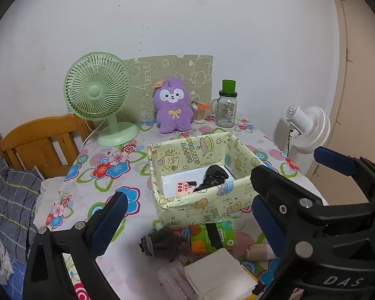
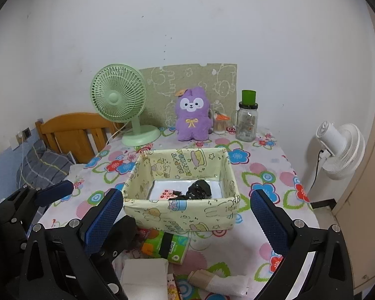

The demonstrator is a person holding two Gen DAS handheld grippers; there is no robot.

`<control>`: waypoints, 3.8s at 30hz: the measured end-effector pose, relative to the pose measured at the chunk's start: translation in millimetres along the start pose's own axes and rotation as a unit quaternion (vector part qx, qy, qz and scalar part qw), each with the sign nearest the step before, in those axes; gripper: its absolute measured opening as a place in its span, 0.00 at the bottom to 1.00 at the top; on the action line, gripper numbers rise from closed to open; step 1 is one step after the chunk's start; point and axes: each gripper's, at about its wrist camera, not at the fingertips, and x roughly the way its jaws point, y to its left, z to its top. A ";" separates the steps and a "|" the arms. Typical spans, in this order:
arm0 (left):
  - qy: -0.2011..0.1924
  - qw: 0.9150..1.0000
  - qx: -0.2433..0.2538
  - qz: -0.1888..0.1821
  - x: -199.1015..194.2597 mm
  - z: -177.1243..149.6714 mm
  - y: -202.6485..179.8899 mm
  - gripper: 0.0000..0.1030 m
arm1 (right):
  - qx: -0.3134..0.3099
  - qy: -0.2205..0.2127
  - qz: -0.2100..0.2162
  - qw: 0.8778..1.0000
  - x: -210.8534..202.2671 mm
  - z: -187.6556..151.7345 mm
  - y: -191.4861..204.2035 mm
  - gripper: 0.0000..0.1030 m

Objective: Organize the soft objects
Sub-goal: 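Withdraw both open grippers from the box back over the table items, then grasp the folded white cloth with the left gripper while the right grasps the rolled white towel, then lift the white cloth and rolled towel with both grippers toward the fabric box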

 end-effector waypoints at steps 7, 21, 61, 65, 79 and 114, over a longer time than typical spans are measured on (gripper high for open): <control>0.002 1.000 -0.003 -0.006 -1.6 -12.2 -1.3 0.98 | -0.012 -0.008 -0.006 1.000 -6.3 -11.5 2.2 1.00; 0.021 0.999 -0.018 -0.022 3.5 -45.0 -6.1 0.98 | -0.017 0.003 0.009 1.000 -2.7 -42.5 -4.2 1.00; 0.081 0.995 -0.037 -0.044 36.1 -110.2 -32.1 0.84 | -0.006 0.045 -0.021 0.999 14.1 -111.3 -30.2 1.00; 0.086 0.994 -0.042 -0.048 39.3 -113.1 -31.0 0.74 | 0.000 0.051 -0.026 0.998 16.8 -114.4 -35.8 1.00; 0.079 0.996 -0.017 -0.037 39.9 -120.1 -31.8 0.65 | 0.005 0.086 -0.029 0.996 33.7 -125.3 -47.4 0.93; 0.083 0.996 0.003 -0.046 41.2 -119.5 -36.1 0.64 | 0.040 0.118 -0.042 0.991 54.1 -130.0 -53.4 0.46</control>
